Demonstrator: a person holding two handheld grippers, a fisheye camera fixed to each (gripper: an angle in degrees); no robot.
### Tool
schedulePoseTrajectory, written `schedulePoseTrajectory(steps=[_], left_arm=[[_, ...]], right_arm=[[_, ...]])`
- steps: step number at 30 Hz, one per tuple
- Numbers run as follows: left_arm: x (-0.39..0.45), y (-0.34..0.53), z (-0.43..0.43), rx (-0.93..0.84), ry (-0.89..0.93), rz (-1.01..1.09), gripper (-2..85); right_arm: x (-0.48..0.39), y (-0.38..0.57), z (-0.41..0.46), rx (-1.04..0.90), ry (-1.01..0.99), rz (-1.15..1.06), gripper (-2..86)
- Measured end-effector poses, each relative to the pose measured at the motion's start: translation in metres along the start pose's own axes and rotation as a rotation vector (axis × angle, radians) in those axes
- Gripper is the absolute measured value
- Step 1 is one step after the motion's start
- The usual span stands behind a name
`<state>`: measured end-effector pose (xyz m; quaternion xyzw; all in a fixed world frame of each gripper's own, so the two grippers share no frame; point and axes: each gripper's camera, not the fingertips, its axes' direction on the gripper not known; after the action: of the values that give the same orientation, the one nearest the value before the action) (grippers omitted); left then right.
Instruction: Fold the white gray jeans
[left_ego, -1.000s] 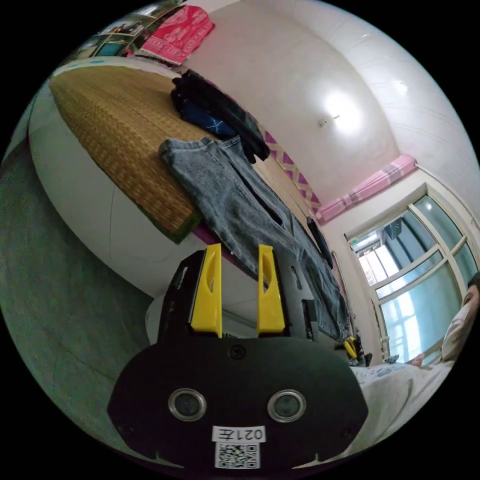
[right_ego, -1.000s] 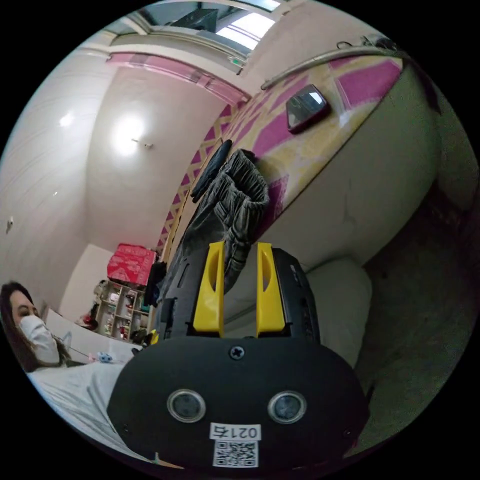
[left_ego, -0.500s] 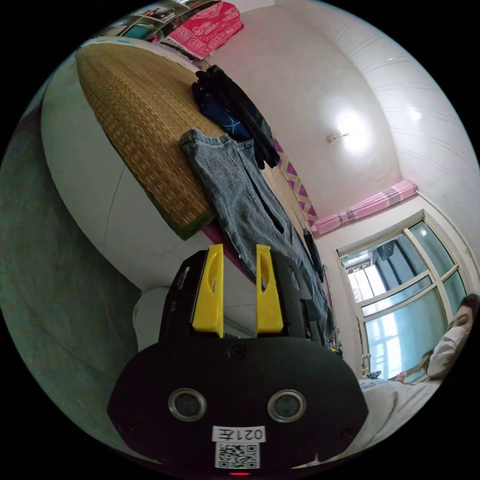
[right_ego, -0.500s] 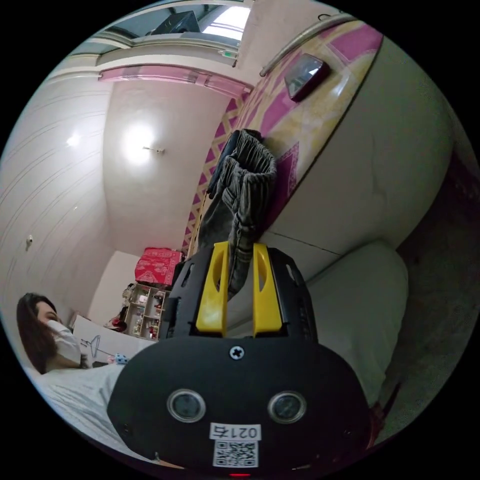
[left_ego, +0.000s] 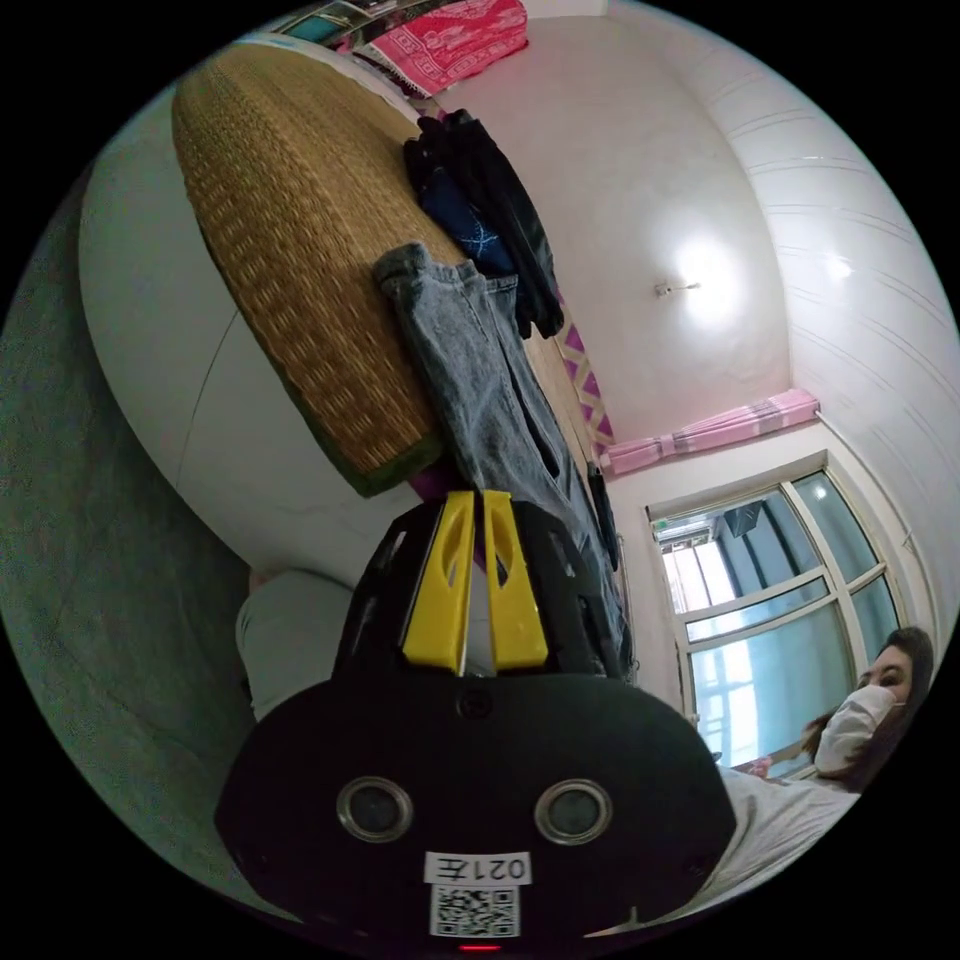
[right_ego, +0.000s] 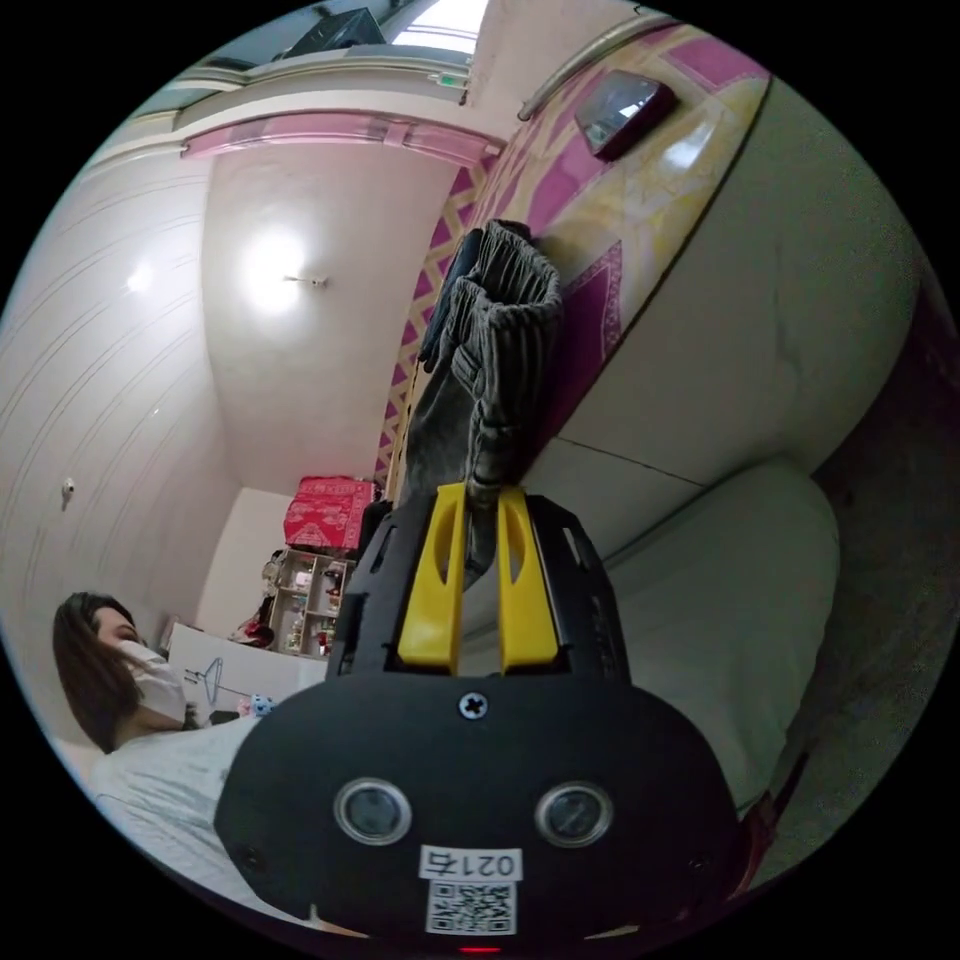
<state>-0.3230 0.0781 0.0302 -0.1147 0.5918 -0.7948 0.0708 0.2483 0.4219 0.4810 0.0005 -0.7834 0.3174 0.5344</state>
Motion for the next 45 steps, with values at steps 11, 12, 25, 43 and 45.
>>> schedulePoseTrajectory(steps=[11, 12, 25, 43, 45], left_arm=[[0.161, -0.082, 0.057, -0.088, -0.075, 0.402, -0.9], [0.171, -0.091, 0.068, -0.102, -0.091, 0.419, -0.9], [0.193, -0.168, 0.278, -0.247, -0.359, 0.512, 3.8], [0.205, -0.019, 0.302, -0.2, -0.56, 0.793, 1.8], [0.204, -0.009, 0.29, -0.155, -0.582, 0.767, 3.0]], right_arm=[[-0.111, -0.108, 0.046, -0.097, -0.219, -0.207, 1.8], [-0.123, -0.13, 0.066, -0.102, -0.202, -0.225, 2.0], [-0.102, -0.201, 0.261, -0.169, 0.27, -0.296, 6.9], [-0.141, 0.141, 0.461, -0.565, 0.792, -1.151, 6.1], [-0.141, 0.157, 0.466, -0.534, 0.82, -1.159, 6.3]])
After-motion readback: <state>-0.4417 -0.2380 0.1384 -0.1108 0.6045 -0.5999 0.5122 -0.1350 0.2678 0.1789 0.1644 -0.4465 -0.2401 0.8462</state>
